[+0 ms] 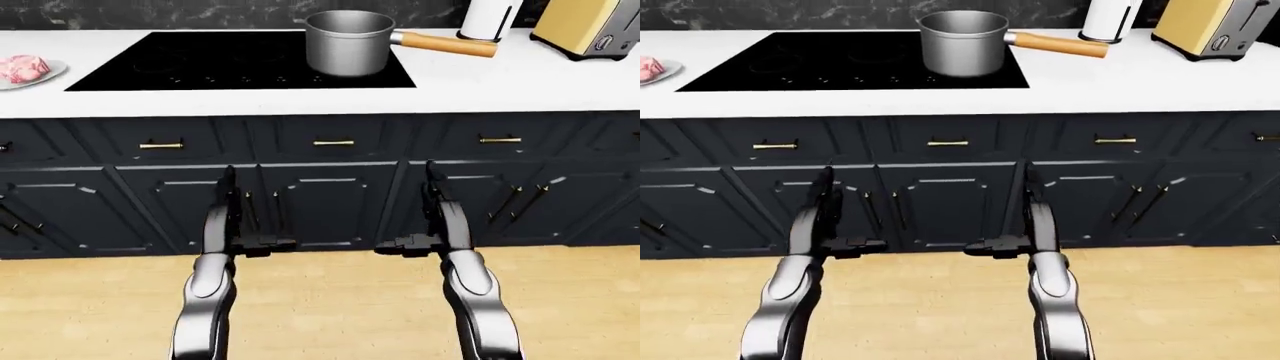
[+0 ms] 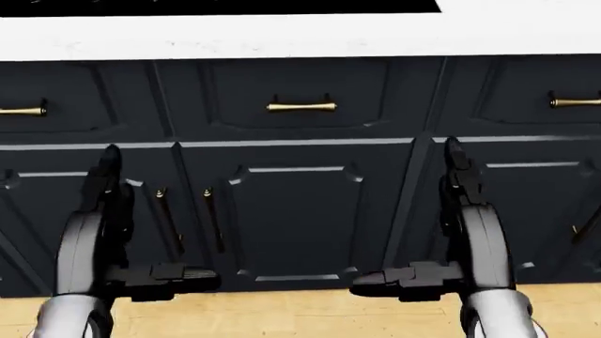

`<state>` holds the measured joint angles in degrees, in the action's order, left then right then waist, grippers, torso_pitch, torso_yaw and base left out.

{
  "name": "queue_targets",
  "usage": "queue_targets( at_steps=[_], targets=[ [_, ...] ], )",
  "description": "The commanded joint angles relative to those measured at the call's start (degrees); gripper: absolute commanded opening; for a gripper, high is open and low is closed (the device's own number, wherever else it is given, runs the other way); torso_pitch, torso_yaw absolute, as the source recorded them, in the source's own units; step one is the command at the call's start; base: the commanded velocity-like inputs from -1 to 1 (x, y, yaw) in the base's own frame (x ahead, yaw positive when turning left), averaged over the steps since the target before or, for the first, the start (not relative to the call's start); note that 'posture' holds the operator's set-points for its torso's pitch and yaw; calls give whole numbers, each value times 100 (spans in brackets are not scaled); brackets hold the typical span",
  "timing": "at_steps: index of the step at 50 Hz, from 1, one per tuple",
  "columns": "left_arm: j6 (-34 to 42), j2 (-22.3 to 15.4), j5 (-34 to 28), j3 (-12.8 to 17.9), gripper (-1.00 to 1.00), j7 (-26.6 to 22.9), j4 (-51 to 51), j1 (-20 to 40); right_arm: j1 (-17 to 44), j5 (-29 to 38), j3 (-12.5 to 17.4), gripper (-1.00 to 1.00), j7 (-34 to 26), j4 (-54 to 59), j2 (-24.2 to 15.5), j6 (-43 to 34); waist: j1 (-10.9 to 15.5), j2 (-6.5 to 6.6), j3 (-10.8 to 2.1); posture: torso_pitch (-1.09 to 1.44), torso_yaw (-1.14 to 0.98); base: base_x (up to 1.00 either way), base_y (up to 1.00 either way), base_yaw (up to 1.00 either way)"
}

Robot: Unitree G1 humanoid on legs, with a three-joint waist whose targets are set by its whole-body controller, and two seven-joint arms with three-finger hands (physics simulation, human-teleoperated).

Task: Pick the pork chop from the plate and place it in the pan.

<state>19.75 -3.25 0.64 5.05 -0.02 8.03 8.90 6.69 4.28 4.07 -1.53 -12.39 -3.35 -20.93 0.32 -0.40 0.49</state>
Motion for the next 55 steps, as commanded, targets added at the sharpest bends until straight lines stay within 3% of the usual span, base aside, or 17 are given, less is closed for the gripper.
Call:
queue_targets(
  at_steps=[1, 9, 13, 18, 26, 29, 33, 37, 38, 41, 43, 45, 47, 48, 49, 52, 55],
  targets=[
    [123, -25, 34, -19, 100, 47, 272, 273, 314, 18, 80, 100, -41, -547, -87, -403, 3, -5, -123, 0, 0, 0, 0, 0],
    [1364, -261, 189, 68, 100, 193, 672, 1311, 1404, 191, 456, 100, -427, -1879, -597, -2650, 9, -16, -104, 0, 0, 0, 0, 0],
    [1841, -406, 273, 181, 100, 223, 853, 1724, 1743, 99, 606, 100, -486, -2277, -790, -3365, 17, -32, -70, 0, 0, 0, 0, 0],
    [2420, -734, 227, 226, 100, 349, 968, 2289, 2266, -21, 562, 100, -528, -2437, -891, -3888, 2, -28, -50, 0, 0, 0, 0, 0],
    [3410, -912, 745, 525, 100, 470, 1553, 3005, 3264, -292, 890, 100, -407, -2415, -1365, -4623, 8, 3, 24, 0, 0, 0, 0, 0],
    [3629, -984, 889, 554, 100, 553, 1770, 3106, 3447, -528, 1111, 100, -301, -2586, -1398, -4805, 12, -2, 38, 0, 0, 0, 0, 0],
    [4002, -1055, 1110, 632, 100, 687, 2126, 3263, 3815, -821, 1207, 100, -194, -3075, -1615, -5521, 24, -6, 58, 0, 0, 0, 0, 0],
    [4110, -1094, 1225, 639, 100, 789, 2252, 3285, 3899, -1043, 1301, 100, -116, -3180, -1701, -5662, 17, 3, 104, 0, 0, 0, 1, 0],
    [4116, -1120, 1259, 674, 100, 802, 2259, 3300, 3948, -1113, 1341, 100, -106, -3233, -1724, -5751, -7, 26, -27, 0, 0, 0, 20, 0],
    [4217, -1135, 1361, 690, 100, 883, 2360, 3337, 3958, -1241, 1383, 100, -44, -3273, -1771, -5781, -20, -94, -16, 0, 0, 0, 28, 0],
    [4245, -1154, 1421, 701, 100, 915, 2407, 3343, 4023, -1313, 1372, 100, 15, -3326, -1804, -5870, -19, -106, -64, 0, 0, 0, 30, 0],
    [4315, -1173, 1489, 739, 100, 960, 2460, 3370, 3999, -1373, 1401, 100, 31, -3338, -1838, -5860, -27, -23, -36, 0, 0, 0, 30, 0],
    [4256, -1195, 1550, 782, 100, 1008, 2431, 3384, 3987, -1453, 1500, 100, 30, -3357, -1903, -5875, -60, 147, 47, 0, 0, 0, 30, 0],
    [4272, -1205, 1579, 790, 100, 1047, 2434, 3402, 3985, -1484, 1502, 100, 53, -3357, -1911, -5873, -76, 264, 55, 0, 0, 0, 30, 0],
    [4328, -1214, 1628, 814, 100, 1093, 2476, 3429, 4017, -1524, 1496, 100, 82, -3383, -1915, -5927, -78, 498, -8, 0, 0, 0, 30, 0],
    [4358, -1272, 1732, 860, 100, 1179, 2485, 3469, 3986, -1592, 1457, 100, 131, -3350, -1920, -5861, -72, 379, 60, 0, 0, 0, 30, 0],
    [4342, -1300, 1803, 838, 100, 1244, 2471, 3466, 3983, -1651, 1423, 100, 174, -3338, -1927, -5853, -84, 193, 44, 0, 0, 0, 30, 0]
  ],
)
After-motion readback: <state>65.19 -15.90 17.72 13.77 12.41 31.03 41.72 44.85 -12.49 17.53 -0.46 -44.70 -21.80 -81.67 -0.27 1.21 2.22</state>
